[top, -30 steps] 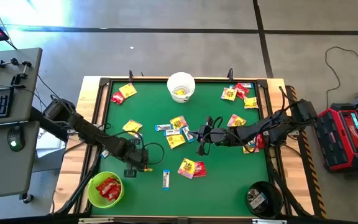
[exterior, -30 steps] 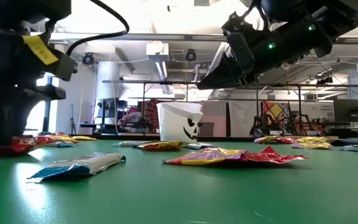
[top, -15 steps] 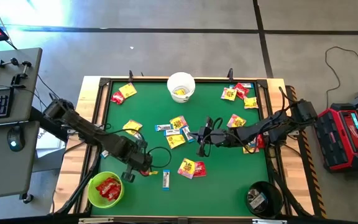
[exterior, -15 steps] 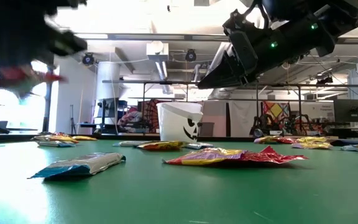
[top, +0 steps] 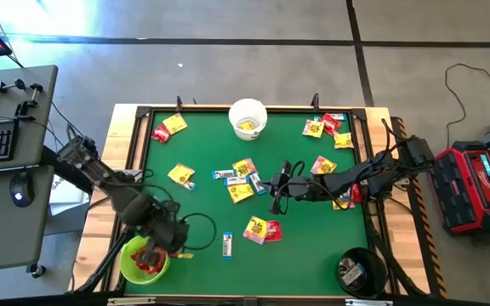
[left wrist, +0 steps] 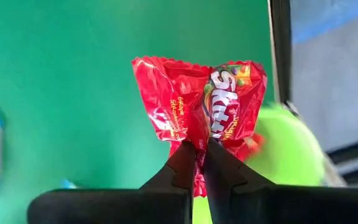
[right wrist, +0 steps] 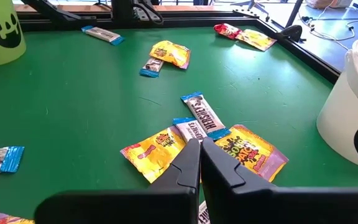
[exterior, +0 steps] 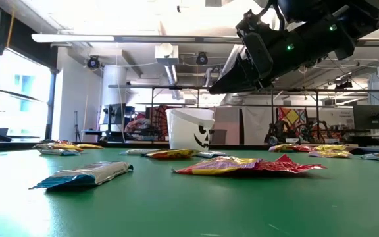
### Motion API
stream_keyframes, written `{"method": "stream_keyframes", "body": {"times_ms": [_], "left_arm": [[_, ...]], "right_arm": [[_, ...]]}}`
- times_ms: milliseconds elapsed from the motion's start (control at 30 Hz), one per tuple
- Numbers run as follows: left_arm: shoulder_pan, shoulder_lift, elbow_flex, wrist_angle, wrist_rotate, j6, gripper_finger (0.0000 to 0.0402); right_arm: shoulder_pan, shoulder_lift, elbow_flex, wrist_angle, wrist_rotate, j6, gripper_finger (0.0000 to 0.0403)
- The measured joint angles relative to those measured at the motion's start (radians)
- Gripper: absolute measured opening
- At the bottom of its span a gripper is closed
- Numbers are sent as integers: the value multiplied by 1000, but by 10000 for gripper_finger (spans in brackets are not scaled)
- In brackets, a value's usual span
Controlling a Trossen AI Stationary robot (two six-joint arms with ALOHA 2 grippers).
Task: Sort candy by brand, put in halloween buckets
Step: Put the red candy into the green bucket
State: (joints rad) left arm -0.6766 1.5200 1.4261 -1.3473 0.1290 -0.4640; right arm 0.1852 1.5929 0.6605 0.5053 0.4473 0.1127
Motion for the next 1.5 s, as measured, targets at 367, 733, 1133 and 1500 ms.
{"method": "stream_keyframes", "body": {"times_ms": [367,733,1133,1500], "left_arm": [[-219,-1,-29,-34,23,-399,7],[-268,0,-263,116,72,-458,7],[-266,0,-285,125,72,-523,56],[-262,0,-203,124,102,-606,92]], "right_arm": [[0,0,0,0,0,0,0],[-2,0,0,-8,0,0,0],[-2,0,0,-11,12,-8,0],[-2,0,0,-11,13,18,0]]}}
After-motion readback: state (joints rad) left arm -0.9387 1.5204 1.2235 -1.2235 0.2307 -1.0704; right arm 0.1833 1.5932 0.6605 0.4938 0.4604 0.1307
